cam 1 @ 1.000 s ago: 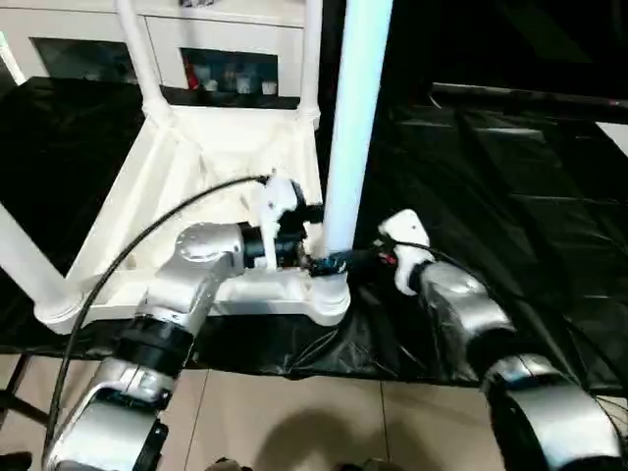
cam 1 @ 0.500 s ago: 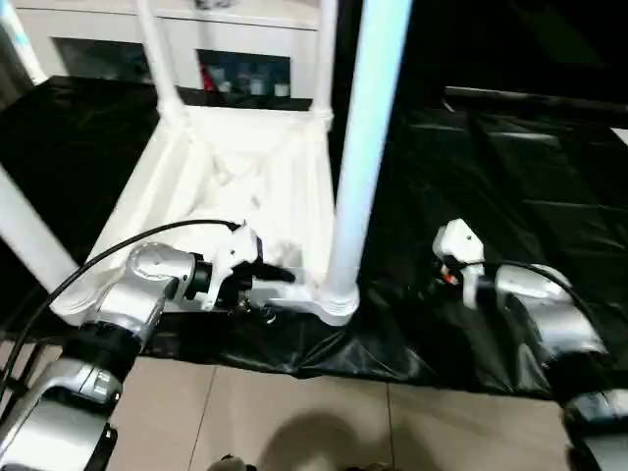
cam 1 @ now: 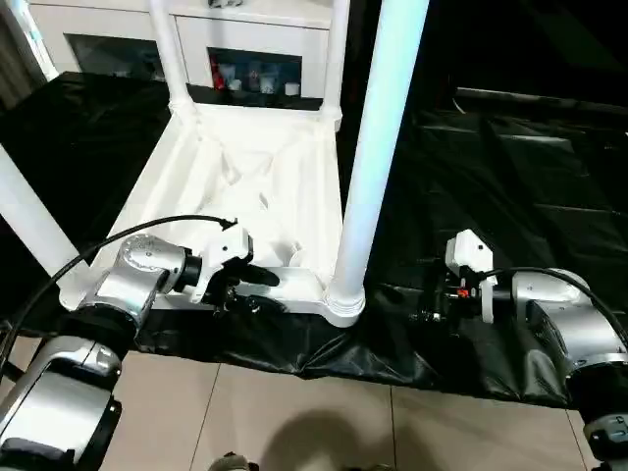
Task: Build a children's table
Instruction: Rotate leg to tighten
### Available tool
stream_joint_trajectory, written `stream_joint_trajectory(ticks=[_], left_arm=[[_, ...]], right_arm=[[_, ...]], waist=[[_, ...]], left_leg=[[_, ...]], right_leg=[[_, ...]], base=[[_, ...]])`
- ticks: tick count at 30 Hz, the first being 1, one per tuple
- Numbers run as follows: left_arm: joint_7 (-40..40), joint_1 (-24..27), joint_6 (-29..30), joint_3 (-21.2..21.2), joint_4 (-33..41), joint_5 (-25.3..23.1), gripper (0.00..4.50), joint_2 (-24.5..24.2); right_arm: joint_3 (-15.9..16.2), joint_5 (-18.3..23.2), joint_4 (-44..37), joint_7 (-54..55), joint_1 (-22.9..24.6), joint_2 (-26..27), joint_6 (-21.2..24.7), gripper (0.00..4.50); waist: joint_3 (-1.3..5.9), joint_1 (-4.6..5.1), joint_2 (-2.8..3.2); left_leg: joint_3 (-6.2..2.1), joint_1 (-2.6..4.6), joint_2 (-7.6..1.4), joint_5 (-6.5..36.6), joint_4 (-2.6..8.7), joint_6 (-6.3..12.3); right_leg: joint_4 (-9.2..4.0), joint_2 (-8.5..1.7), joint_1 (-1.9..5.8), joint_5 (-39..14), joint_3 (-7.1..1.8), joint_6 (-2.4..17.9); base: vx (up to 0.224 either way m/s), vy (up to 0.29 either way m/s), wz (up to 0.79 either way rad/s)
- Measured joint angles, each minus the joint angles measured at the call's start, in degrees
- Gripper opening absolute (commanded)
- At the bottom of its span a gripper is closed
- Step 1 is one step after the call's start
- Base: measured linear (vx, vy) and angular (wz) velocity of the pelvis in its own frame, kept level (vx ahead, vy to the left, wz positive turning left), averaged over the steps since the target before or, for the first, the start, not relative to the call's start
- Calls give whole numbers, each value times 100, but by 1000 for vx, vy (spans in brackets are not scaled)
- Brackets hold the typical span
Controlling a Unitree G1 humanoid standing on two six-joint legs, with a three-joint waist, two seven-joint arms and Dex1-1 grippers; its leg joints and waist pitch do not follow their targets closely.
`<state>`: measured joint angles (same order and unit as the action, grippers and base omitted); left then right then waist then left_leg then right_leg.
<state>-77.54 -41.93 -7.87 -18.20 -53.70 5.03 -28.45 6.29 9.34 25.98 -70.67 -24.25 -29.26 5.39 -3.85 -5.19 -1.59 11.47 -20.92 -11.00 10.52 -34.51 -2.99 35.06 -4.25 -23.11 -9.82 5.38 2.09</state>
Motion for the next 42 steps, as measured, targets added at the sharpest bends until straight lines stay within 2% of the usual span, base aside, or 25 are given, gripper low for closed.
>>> stream_joint_trajectory(ticks=[3,7,10,14,20,25,29,33,37,38,42], left_arm=[[-116,-97,-29,-4,-176,-55,164,1],[-217,-132,-86,-4,-251,-115,151,4],[-288,-177,-91,-4,-355,-146,118,14],[-399,-230,-87,-25,-422,-247,108,12],[-465,-268,-207,-40,-516,-330,41,9],[-494,-273,-259,-37,-519,-371,10,18],[-461,-270,-229,-26,-467,-375,10,139],[-265,-172,-137,52,-266,-376,10,381],[-157,-142,-104,116,-216,-374,10,508],[-146,-141,-92,127,-222,-374,0,509],[-85,-134,-76,140,-223,-376,0,522]], right_arm=[[5,15,-93,-39,5,-13,85,450],[44,27,-108,-48,12,-16,150,450],[53,27,-114,-48,22,-17,183,450],[54,27,-121,-47,37,-19,196,450],[90,27,-346,-35,167,-20,303,450],[119,46,-569,7,174,77,375,450],[352,60,-471,66,148,386,326,450],[504,-478,396,830,-269,898,-149,450],[533,-591,463,1187,-325,1044,-246,450],[534,-592,465,1239,-325,1053,-239,423],[535,-591,465,1293,-327,1073,-220,403]], waist=[[0,5,1],[3,2,4],[5,6,8],[7,3,11],[7,-3,12],[8,1,12],[9,-2,14],[16,1,26],[20,-47,32],[21,-40,34],[21,-27,33]], left_leg=[[-1,2,0,0,0,0],[-1,2,0,0,0,0],[-1,5,0,0,0,0],[-2,6,0,0,0,0],[-3,7,0,0,0,0],[-5,9,0,0,1,-1],[-3,6,2,0,0,0],[-2,5,3,0,1,-1],[3,6,4,0,1,0],[5,6,6,0,1,0],[3,9,5,0,2,0]], right_leg=[[1,0,0,0,1,0],[1,-1,1,0,2,0],[1,-1,4,0,3,0],[2,-1,4,0,3,-1],[1,-2,7,-1,5,-1],[3,-2,7,-14,7,-25],[2,-8,8,1,6,-1],[3,-11,6,1,6,0],[-2,-16,15,-5,6,-9],[-2,-17,14,-5,5,-9],[4,-17,15,-5,6,-8]], base=[[0,0,0],[0,0,0],[0,0,0],[0,0,0],[0,0,0],[0,0,0],[0,0,0],[0,0,0],[0,0,0],[0,0,0],[0,0,0]])
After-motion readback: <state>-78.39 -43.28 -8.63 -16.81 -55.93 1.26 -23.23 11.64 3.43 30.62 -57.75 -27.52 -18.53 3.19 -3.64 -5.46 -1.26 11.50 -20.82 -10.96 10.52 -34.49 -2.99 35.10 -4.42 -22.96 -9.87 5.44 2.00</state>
